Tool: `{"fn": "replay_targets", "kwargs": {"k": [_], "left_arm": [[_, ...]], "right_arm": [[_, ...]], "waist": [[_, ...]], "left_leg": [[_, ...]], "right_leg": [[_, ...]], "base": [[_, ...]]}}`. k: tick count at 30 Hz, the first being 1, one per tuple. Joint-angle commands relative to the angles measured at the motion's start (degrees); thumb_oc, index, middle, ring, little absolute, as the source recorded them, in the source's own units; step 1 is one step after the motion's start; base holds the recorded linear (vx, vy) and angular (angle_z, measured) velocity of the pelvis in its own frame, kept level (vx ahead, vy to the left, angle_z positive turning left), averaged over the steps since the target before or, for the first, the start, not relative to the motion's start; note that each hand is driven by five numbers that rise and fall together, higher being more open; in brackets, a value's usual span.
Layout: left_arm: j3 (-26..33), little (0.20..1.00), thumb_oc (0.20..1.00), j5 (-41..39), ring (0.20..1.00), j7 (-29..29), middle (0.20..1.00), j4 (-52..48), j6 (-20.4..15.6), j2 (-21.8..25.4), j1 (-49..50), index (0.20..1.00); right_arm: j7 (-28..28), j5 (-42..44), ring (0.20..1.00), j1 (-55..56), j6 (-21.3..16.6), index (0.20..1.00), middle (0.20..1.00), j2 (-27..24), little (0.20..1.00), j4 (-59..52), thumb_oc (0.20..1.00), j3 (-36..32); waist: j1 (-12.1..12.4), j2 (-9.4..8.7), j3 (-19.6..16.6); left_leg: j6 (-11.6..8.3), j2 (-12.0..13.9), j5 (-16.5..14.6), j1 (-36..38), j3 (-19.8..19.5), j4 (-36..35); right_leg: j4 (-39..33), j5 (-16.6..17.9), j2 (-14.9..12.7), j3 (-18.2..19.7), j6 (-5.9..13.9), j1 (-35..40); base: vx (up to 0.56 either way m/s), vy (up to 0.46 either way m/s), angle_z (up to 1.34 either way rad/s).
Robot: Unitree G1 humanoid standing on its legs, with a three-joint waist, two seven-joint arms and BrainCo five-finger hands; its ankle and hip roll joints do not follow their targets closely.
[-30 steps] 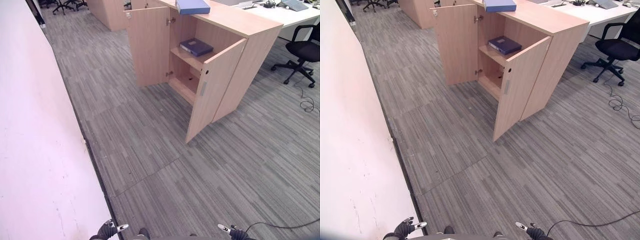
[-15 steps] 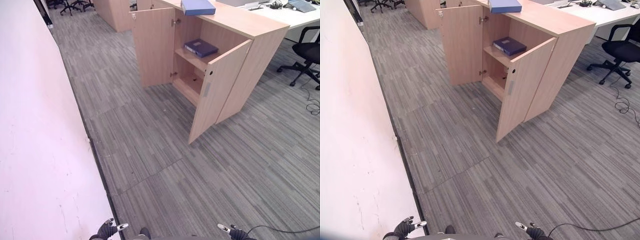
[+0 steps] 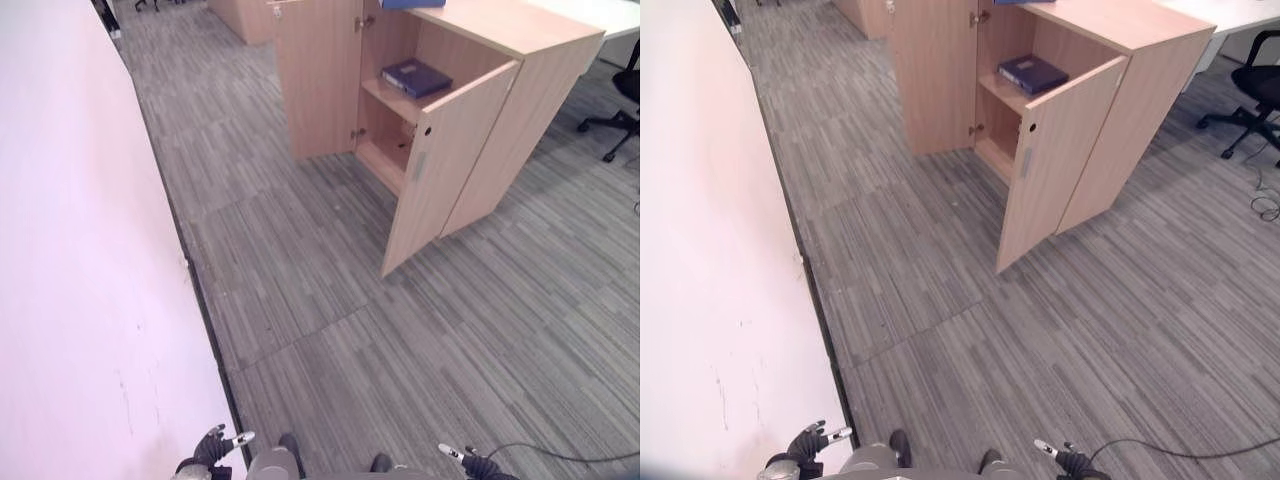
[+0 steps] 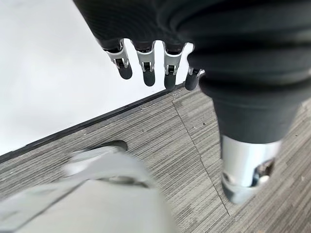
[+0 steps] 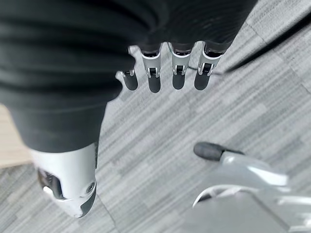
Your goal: Put the empty folder in the office cabinet
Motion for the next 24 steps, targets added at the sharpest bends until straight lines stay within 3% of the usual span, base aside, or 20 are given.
{"fn": "replay_targets", "kwargs": {"k": [1,2,3,5,9,12,16,21,22,24], "left_arm": [[-0.45,1.000,1.000,-3.14,1.000,1.28,1.000,-2.05,-1.66,2.00,-1.53,1.000],[-0.31,1.000,1.000,-3.36,1.000,1.41,1.000,-2.38,-1.69,2.16,-1.35,1.000],[-0.28,1.000,1.000,-3.56,1.000,1.62,1.000,-2.15,-1.66,2.11,-1.08,1.000],[-0.09,1.000,1.000,-3.97,1.000,1.86,1.000,-1.91,-1.51,2.22,-1.09,1.000],[0.59,1.000,1.000,-5.22,1.000,2.26,1.000,-1.78,-1.85,2.72,-1.14,1.000],[1.26,1.000,1.000,-5.80,1.000,2.49,1.000,-1.49,-1.84,2.82,-0.59,1.000],[1.86,1.000,1.000,-5.89,1.000,2.14,1.000,0.02,-1.68,2.91,0.00,1.000],[1.80,1.000,1.000,-5.73,1.000,2.25,1.000,0.38,-1.41,4.29,-0.52,1.000],[1.74,1.000,1.000,-5.73,1.000,2.35,1.000,0.36,-1.44,4.73,-0.95,1.000],[0.78,1.000,1.000,-4.96,1.000,2.04,1.000,-0.50,-1.52,6.15,-1.93,1.000]], "right_arm": [[-1.71,1.24,1.000,-0.17,-1.03,1.000,1.000,-2.63,1.000,0.93,1.000,0.35],[-1.82,1.37,1.000,-0.15,-1.07,1.000,1.000,-2.86,1.000,1.03,1.000,0.12],[-2.05,1.56,1.000,-0.22,-1.19,1.000,1.000,-3.17,1.000,1.32,1.000,-0.19],[-2.35,1.82,1.000,-0.70,-1.36,1.000,1.000,-3.45,1.000,1.49,1.000,-0.23],[-2.55,1.80,1.000,-1.25,-1.42,1.000,1.000,-3.52,1.000,1.44,1.000,0.31],[-2.49,1.68,1.000,-1.55,-1.38,1.000,1.000,-3.15,1.000,1.53,1.000,0.89],[-2.17,1.89,1.000,-1.70,-1.57,1.000,1.000,-1.61,1.000,1.40,1.000,1.28],[-2.31,3.39,1.000,-1.35,-1.54,1.000,1.000,0.80,1.000,1.09,1.000,0.27],[-2.42,3.79,1.000,-1.58,-1.43,1.000,1.000,1.14,1.000,1.11,1.000,0.11],[-2.49,4.01,1.000,-3.23,-1.43,1.000,1.000,2.01,1.000,0.38,1.000,0.76]], "waist": [[0.10,1.19,0.61],[0.25,1.45,0.50],[0.81,2.14,0.60],[1.32,3.01,0.89],[2.76,3.04,1.58],[3.76,3.05,1.36],[4.96,2.92,-0.25],[5.97,0.76,-1.09],[6.07,0.15,-1.10],[5.84,-1.50,-1.40]], "left_leg": [[0.47,4.04,2.21,5.09,-1.30,-4.95],[0.53,4.89,2.14,4.89,-2.16,-8.00],[-0.30,6.91,4.37,4.77,-3.73,-16.34],[-1.77,9.78,9.15,4.01,-4.75,-22.74],[-2.86,13.91,12.16,2.36,-5.37,-29.53],[-4.07,16.02,13.78,1.87,-6.65,-30.74],[-4.49,16.18,14.82,1.31,-7.07,-30.20],[-4.14,14.40,11.90,-0.85,-6.44,-26.24],[-3.53,13.47,10.91,-0.93,-6.05,-25.49],[-0.34,9.96,7.14,-0.86,-4.29,-24.06]], "right_leg": [[1.55,-3.73,1.17,0.27,5.35,5.40],[1.73,-4.14,1.24,0.64,5.74,5.69],[2.31,-5.13,1.15,1.33,6.88,6.73],[2.82,-6.50,1.16,2.21,7.83,8.08],[4.26,-9.22,0.28,4.35,9.43,10.86],[4.90,-10.88,-0.46,6.17,10.31,12.24],[5.62,-11.50,-1.93,6.73,11.86,12.34],[7.73,-9.68,-4.72,5.93,13.74,10.96],[9.70,-7.28,-5.86,5.79,14.56,9.73],[17.68,-0.69,-9.08,6.75,16.53,3.78]], "base": [[0.16,0.115,-0.01],[0.30,0.242,-0.06],[0.27,0.265,-0.12],[0.26,0.237,-0.12],[0.24,0.205,-0.23],[0.20,0.229,-0.34],[0.20,0.330,-0.30],[0.16,0.296,0.11],[0.14,0.374,0.17],[0.18,0.558,0.24]]}}
